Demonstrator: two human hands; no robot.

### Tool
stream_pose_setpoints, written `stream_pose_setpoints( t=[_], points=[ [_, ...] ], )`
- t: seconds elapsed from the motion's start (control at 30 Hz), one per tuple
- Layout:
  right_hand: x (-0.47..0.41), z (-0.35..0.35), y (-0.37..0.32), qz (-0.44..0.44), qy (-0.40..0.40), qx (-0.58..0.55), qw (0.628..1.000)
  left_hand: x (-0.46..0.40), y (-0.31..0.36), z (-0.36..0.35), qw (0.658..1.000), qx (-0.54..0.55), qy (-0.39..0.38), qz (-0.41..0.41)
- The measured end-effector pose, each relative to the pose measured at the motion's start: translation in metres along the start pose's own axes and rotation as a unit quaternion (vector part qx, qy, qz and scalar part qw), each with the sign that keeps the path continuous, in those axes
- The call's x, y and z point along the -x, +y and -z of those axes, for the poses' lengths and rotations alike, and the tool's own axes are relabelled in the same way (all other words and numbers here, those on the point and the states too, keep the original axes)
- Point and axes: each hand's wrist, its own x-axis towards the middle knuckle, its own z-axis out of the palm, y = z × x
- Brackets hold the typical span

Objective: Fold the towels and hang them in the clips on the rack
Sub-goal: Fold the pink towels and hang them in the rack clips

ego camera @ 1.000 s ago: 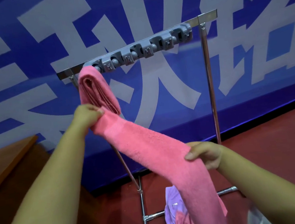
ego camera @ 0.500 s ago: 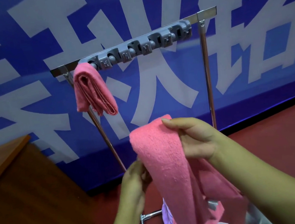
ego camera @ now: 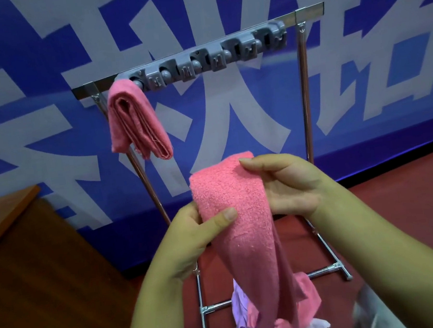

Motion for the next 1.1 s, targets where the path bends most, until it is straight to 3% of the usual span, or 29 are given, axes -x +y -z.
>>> stream_pose_setpoints(
  t=[0.13,0.33,0.53,0.63,0.83,0.97,1.1],
  points=[
    [-0.003,0.010,0.001,0.009,0.025,0.025,0.999,0.001,0.004,0.001,0.999,0.026,0.007,0.024],
    [-0.008,0.026,0.023,0.041,0.017,0.112,0.993,-0.003,0.018,-0.004,0.994,0.095,0.026,-0.046],
    [0.003,0.030,0.022,0.023,-0.013,0.227,0.973,0.002,0.032,-0.015,0.991,-0.078,0.078,-0.075],
    [0.007,0.023,0.018,0.009,-0.072,0.293,0.953,0.007,0.037,-0.016,0.983,-0.145,0.077,-0.078],
    [-0.005,0.033,0.023,-0.003,-0.103,0.203,0.974,0.015,0.048,-0.010,0.989,-0.090,0.052,-0.107],
    [-0.012,0.028,0.025,-0.036,-0.200,0.227,0.952,0.015,0.054,-0.008,0.989,-0.075,0.042,-0.120],
    [-0.012,0.022,0.014,-0.035,-0.192,0.244,0.950,0.008,0.051,-0.002,0.989,-0.084,0.045,-0.111]
  ],
)
